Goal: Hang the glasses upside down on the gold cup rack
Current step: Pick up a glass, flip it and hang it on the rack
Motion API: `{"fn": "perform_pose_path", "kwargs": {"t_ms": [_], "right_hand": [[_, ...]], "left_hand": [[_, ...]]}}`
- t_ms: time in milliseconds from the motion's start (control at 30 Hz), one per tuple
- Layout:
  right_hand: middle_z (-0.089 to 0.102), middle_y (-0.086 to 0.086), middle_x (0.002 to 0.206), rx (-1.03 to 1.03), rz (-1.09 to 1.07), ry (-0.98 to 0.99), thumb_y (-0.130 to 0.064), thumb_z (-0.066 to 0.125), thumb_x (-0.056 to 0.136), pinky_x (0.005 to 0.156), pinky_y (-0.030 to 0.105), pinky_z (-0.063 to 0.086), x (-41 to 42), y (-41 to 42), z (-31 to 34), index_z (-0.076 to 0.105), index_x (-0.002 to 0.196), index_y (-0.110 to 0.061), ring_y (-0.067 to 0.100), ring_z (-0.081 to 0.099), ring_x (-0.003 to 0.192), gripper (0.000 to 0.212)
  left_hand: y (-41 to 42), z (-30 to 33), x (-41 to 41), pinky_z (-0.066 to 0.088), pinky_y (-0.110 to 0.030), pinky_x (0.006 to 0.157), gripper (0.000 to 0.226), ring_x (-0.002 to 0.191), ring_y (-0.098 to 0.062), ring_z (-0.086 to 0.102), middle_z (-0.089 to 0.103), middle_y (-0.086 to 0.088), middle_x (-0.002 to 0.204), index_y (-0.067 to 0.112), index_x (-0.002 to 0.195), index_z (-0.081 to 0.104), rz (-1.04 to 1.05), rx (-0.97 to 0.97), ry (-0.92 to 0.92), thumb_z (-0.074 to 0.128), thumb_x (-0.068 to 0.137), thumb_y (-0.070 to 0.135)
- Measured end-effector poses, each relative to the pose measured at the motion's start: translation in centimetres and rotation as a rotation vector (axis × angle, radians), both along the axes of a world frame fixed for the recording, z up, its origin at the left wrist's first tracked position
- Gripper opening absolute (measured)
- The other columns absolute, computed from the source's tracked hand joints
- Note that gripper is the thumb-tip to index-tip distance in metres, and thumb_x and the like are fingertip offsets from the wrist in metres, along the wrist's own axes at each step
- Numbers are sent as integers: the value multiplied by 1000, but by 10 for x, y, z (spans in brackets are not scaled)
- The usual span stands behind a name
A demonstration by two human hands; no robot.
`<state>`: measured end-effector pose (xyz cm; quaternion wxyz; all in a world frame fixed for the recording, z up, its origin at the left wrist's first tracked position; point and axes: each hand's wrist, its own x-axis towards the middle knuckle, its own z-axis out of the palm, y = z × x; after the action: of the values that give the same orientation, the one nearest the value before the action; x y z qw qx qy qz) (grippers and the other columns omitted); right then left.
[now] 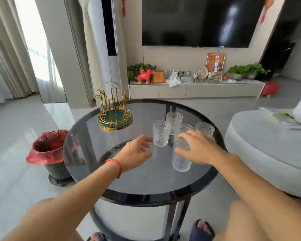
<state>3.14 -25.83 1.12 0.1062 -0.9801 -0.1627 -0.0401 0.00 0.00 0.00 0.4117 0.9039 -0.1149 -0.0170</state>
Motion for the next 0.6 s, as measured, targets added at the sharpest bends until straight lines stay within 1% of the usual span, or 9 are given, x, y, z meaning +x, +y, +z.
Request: {"fn": "perform_pose_path", "kwargs": {"t_ms": [67,167,233,333,400,467,533,567,600], "right_hand": [[41,0,156,-122,3,37,-65,51,91,113,46,40,-6,4,-10,37,156,-30,25,37,144,75],[31,5,160,-138,-9,85,-55,58,91,106,47,45,-1,8,-31,20,161,-31,32,35,144,83],[36,5,154,-97,-30,68,-50,63,89,99,43,47,7,9,-33,23,161,-32,30,38,139,84],[45,-1,134,37,-39,105,-50,73,74,94,38,48,13,14,-28,43,150,-39,22,47,129,83],[49,-7,122,172,-16,103,-53,79,64,89,33,46,14,21,-21,53,136,-45,17,53,120,76],[54,-12,118,379,-11,82,-57,82,59,83,25,45,16,31,-14,56,123,-49,8,58,111,69],[59,-14,117,624,-8,120,-54,89,60,80,21,47,18,45,-8,58,118,-47,1,59,107,66],[60,-13,118,734,-1,161,-50,92,63,83,25,50,20,52,-8,59,118,-46,3,61,107,65],[60,-11,120,811,-1,206,-46,94,65,87,31,54,22,59,-7,58,118,-44,7,63,108,64]], "left_hand": [[1,-2,-6,56,-36,92,45,105,-18,63,62,-3,120,24,134,53,6,14,1,62,91,16],[2,-12,-5,56,-35,90,43,104,-18,63,63,-2,119,23,134,53,0,15,-7,61,92,17],[4,-15,0,56,-35,91,42,104,-16,63,64,0,117,25,132,55,-5,7,-15,62,91,17],[5,-23,11,57,-36,91,38,103,-16,65,66,0,114,24,128,60,-9,-33,20,62,91,16],[2,-29,17,59,-41,91,31,101,-22,67,68,-10,114,17,122,65,30,-174,143,61,92,11],[1,-31,22,58,-47,92,24,99,-29,68,67,-24,119,11,118,68,100,-445,334,59,96,17],[6,-33,30,58,-50,93,33,106,-37,69,68,-24,123,16,118,72,72,-710,551,59,97,38],[9,-32,34,58,-50,93,36,111,-38,68,70,-20,123,20,118,74,17,-823,607,60,96,44],[13,-31,38,58,-50,92,36,114,-37,67,71,-16,123,21,119,74,-28,-916,609,62,95,46]]}}
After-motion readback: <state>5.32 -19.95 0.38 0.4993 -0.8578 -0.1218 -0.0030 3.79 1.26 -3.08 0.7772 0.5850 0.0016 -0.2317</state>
